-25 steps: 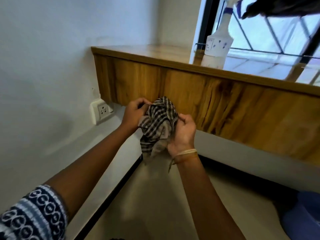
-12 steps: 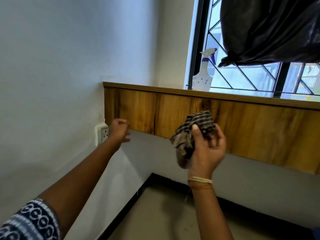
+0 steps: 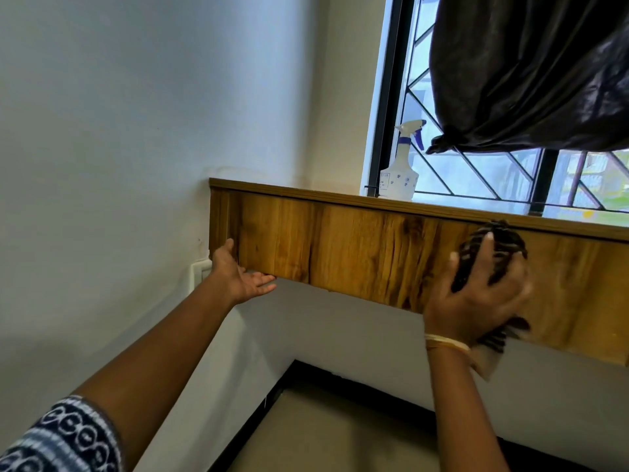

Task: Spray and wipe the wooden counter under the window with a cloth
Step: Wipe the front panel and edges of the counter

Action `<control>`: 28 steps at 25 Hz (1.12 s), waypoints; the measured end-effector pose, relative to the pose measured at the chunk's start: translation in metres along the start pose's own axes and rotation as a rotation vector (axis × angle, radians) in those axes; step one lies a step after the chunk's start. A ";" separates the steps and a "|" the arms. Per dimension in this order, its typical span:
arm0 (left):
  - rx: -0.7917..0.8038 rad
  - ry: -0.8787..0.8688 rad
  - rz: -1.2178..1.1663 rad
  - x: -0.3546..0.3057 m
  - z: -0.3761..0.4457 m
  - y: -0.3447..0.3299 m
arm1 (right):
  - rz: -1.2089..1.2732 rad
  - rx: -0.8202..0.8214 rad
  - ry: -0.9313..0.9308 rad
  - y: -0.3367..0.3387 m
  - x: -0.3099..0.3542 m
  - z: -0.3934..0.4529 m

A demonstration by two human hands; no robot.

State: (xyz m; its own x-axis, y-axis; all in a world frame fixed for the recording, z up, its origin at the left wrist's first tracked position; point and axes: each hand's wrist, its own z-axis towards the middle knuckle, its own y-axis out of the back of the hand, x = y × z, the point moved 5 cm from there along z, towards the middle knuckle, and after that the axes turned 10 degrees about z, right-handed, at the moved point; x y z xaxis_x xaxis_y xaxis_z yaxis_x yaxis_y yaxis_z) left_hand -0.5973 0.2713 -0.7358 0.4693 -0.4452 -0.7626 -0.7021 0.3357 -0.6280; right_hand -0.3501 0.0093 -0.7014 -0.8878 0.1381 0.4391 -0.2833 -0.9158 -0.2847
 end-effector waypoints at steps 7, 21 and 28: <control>0.100 0.020 -0.180 -0.013 0.027 0.029 | -0.058 0.488 0.468 -0.125 0.130 -0.123; 0.134 -0.080 -0.107 0.002 0.081 0.050 | -0.180 -0.001 -0.082 -0.081 0.058 -0.047; 0.134 -0.123 -0.138 0.006 0.088 0.052 | -0.062 0.645 0.702 -0.205 0.238 -0.135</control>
State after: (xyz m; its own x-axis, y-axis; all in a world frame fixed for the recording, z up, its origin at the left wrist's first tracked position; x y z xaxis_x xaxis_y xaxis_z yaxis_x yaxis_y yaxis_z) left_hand -0.5841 0.3597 -0.7865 0.6236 -0.3924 -0.6761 -0.5531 0.3898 -0.7363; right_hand -0.5519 0.2803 -0.6537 -0.9525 0.1959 -0.2332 -0.2684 -0.9018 0.3386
